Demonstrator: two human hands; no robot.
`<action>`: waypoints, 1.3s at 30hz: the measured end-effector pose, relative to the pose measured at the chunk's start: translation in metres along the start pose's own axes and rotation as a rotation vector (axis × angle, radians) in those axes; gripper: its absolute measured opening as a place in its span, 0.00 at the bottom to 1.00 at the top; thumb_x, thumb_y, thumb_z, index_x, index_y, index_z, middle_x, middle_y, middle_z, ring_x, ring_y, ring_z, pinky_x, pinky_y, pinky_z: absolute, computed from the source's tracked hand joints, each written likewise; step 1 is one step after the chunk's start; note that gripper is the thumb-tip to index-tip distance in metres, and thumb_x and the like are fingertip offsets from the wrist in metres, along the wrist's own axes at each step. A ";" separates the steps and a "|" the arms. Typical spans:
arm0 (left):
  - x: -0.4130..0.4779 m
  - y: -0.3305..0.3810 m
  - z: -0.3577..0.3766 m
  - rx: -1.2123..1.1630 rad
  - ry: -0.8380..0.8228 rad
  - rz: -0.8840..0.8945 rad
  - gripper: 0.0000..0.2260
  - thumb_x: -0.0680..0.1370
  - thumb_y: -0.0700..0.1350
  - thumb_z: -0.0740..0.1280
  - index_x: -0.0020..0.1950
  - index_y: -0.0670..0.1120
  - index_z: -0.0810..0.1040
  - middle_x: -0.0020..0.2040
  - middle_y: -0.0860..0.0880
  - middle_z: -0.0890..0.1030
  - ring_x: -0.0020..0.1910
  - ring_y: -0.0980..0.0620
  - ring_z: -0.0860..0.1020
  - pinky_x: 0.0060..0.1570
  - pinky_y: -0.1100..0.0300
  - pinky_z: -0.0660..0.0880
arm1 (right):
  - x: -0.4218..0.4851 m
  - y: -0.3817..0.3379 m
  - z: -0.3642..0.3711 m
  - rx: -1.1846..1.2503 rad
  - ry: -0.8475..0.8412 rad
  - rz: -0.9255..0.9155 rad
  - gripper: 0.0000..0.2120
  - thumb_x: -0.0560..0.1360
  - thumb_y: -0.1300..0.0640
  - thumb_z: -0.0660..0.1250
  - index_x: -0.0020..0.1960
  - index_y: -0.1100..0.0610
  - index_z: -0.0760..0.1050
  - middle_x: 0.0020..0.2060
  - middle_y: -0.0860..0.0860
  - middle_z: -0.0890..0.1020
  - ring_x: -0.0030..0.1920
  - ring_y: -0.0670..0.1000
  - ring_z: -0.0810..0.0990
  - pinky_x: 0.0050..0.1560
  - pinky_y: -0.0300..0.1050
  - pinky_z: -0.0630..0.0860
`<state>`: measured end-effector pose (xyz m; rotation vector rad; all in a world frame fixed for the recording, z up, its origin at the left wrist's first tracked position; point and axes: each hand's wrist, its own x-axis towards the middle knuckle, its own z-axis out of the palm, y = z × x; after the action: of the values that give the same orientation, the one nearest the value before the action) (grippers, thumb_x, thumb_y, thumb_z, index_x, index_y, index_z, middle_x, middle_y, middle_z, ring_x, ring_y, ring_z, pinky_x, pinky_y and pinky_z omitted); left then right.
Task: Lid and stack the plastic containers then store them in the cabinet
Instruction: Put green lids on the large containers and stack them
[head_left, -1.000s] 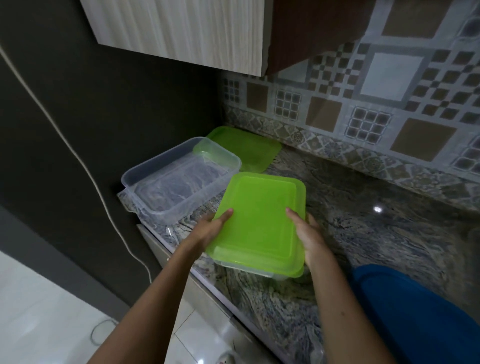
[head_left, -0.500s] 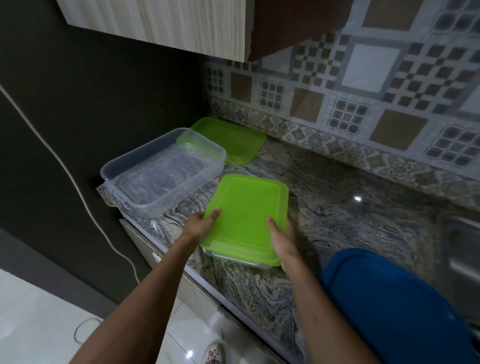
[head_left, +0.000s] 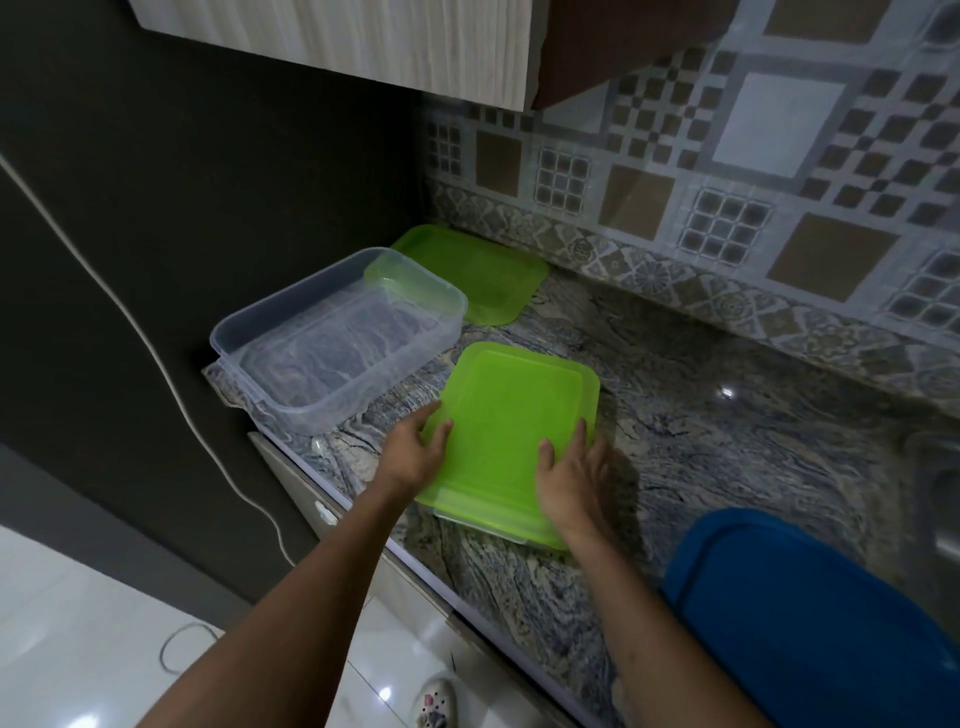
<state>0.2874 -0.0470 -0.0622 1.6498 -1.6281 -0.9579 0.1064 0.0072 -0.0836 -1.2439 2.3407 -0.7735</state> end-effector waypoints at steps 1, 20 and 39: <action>0.000 -0.001 0.000 0.025 -0.001 0.013 0.18 0.79 0.45 0.67 0.68 0.42 0.75 0.65 0.40 0.78 0.64 0.45 0.76 0.59 0.63 0.69 | 0.006 -0.003 -0.001 -0.067 -0.012 -0.033 0.30 0.82 0.46 0.55 0.79 0.57 0.52 0.78 0.59 0.52 0.77 0.60 0.52 0.74 0.53 0.53; 0.008 -0.021 0.015 0.123 0.038 0.058 0.18 0.81 0.51 0.60 0.70 0.51 0.71 0.68 0.46 0.75 0.66 0.47 0.73 0.62 0.54 0.72 | 0.116 -0.071 0.033 -0.538 -0.243 -0.507 0.27 0.80 0.38 0.45 0.78 0.41 0.51 0.79 0.45 0.51 0.79 0.49 0.47 0.76 0.64 0.41; -0.016 -0.004 0.024 0.120 0.364 -0.170 0.17 0.78 0.58 0.61 0.64 0.56 0.78 0.59 0.46 0.82 0.55 0.41 0.80 0.48 0.53 0.76 | 0.060 -0.010 0.006 0.289 -0.001 0.274 0.31 0.82 0.47 0.56 0.78 0.60 0.53 0.74 0.61 0.66 0.71 0.62 0.69 0.67 0.50 0.66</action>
<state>0.2694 -0.0293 -0.0772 1.9377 -1.3376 -0.6002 0.0835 -0.0495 -0.0860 -0.7841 2.2358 -0.9701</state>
